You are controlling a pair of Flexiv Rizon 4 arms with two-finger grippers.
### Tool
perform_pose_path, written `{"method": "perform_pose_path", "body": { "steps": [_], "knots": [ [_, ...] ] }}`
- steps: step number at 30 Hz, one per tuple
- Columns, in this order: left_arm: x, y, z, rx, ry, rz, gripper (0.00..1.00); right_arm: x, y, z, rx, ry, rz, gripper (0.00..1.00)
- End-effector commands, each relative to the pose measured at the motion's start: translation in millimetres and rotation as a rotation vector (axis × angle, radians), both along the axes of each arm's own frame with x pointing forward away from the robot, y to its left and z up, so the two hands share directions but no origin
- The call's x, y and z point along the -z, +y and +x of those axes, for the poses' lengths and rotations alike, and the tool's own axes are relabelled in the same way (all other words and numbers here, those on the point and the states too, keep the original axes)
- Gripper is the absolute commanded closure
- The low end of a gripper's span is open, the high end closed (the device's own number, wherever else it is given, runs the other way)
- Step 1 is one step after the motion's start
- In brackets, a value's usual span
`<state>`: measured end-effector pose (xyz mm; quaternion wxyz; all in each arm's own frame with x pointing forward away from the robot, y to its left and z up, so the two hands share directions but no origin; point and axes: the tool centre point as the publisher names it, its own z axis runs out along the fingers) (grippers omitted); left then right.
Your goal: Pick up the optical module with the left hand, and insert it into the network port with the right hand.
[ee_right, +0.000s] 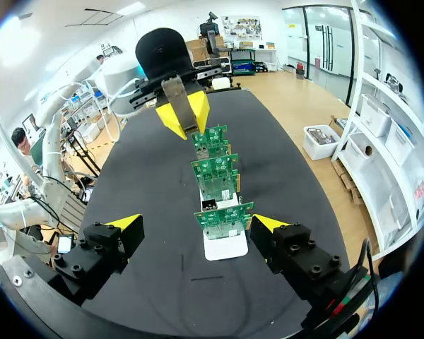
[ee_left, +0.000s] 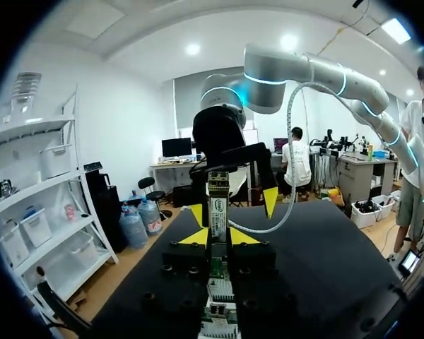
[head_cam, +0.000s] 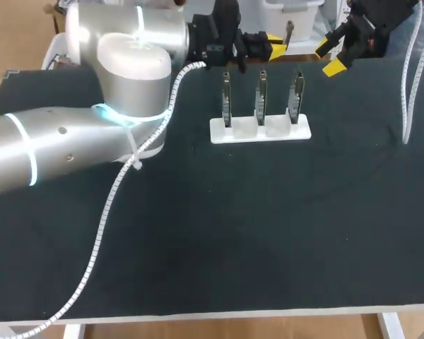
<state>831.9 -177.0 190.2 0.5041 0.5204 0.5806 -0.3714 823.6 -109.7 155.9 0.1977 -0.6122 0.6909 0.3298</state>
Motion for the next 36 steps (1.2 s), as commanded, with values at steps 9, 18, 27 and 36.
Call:
{"method": "perform_pose_path", "body": {
  "steps": [9,18,27,36],
  "knots": [
    [-1.3,-8.0,10.2,0.136,0.000,-0.067,1.00,-1.0,-0.2,8.2,-0.407,0.431,0.101,0.00],
    [-3.3,-16.8,8.5,0.169,0.016,-0.090,1.00,-1.0,-0.2,8.2,-0.407,0.431,0.101,0.00],
    [-5.8,-23.5,8.1,0.189,0.018,-0.092,1.00,-1.0,-0.2,8.2,-0.407,0.431,0.101,0.00],
    [-7.2,-32.5,0.7,0.198,0.037,-0.094,1.00,-1.0,-0.2,8.2,-0.407,0.431,0.101,0.00]
  ]
}}
